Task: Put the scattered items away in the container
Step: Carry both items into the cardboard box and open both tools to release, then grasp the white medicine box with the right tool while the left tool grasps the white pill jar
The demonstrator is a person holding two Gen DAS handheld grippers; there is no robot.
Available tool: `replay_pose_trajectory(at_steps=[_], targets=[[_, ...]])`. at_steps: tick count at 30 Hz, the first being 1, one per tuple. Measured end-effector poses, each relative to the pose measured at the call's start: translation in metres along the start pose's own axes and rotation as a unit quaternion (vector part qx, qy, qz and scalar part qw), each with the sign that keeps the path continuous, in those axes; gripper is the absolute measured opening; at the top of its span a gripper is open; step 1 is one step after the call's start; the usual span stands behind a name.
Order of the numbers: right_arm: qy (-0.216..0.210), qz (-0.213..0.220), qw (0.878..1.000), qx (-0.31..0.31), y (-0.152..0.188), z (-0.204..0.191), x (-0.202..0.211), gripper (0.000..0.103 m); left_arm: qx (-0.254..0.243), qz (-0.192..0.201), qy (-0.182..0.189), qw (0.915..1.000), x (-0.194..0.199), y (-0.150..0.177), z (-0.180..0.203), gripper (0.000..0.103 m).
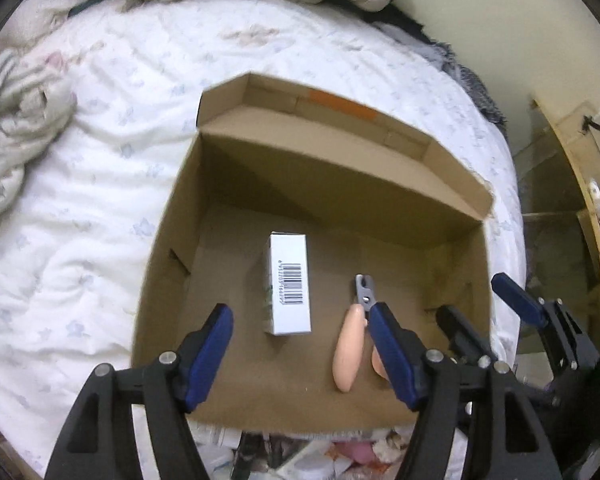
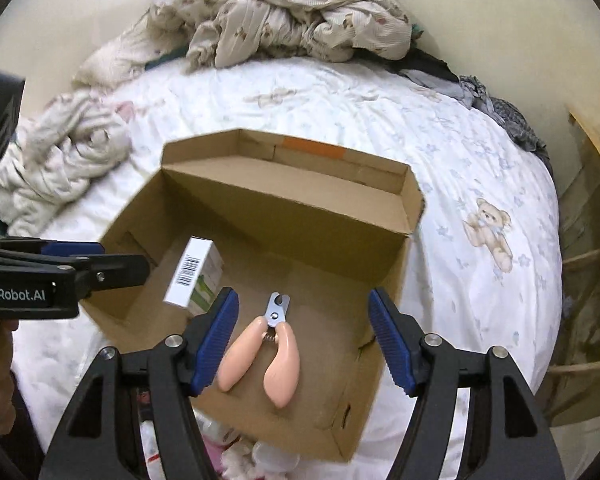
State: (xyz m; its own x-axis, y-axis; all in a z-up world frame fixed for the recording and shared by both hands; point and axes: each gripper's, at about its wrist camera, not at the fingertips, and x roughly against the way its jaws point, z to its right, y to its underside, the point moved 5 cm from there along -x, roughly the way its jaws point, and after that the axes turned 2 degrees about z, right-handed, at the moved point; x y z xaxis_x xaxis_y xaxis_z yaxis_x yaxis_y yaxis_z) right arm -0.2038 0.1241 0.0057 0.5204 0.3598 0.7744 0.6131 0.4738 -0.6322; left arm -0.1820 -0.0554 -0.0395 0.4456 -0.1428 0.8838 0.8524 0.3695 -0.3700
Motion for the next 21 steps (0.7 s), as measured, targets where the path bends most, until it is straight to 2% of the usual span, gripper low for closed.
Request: replay_pose_trajectory(at_steps=[2,10,14,21], targets=[[0.005,0.004,1.0,-0.001,0.004,0.002,0.009,0.071,-0.007,0.007,0.002,0.9999,0.015,0.003,0.001,0.071],[-0.043,0.006,0.998,-0.038,0.012,-0.011,0.045,0.071,-0.011,0.022,0.01,0.9997,0.048,0.012,0.0,0.071],[-0.059,-0.003,0.997,-0.044,0.028,-0.018,0.055,0.071,-0.022,0.021,0.018,0.9994,0.06,0.033,-0.008,0.071],[-0.07,-0.027,0.996,-0.052,0.059,-0.017,0.047,0.071,-0.084,0.016,-0.025,0.996,0.062,0.074,-0.028,0.071]])
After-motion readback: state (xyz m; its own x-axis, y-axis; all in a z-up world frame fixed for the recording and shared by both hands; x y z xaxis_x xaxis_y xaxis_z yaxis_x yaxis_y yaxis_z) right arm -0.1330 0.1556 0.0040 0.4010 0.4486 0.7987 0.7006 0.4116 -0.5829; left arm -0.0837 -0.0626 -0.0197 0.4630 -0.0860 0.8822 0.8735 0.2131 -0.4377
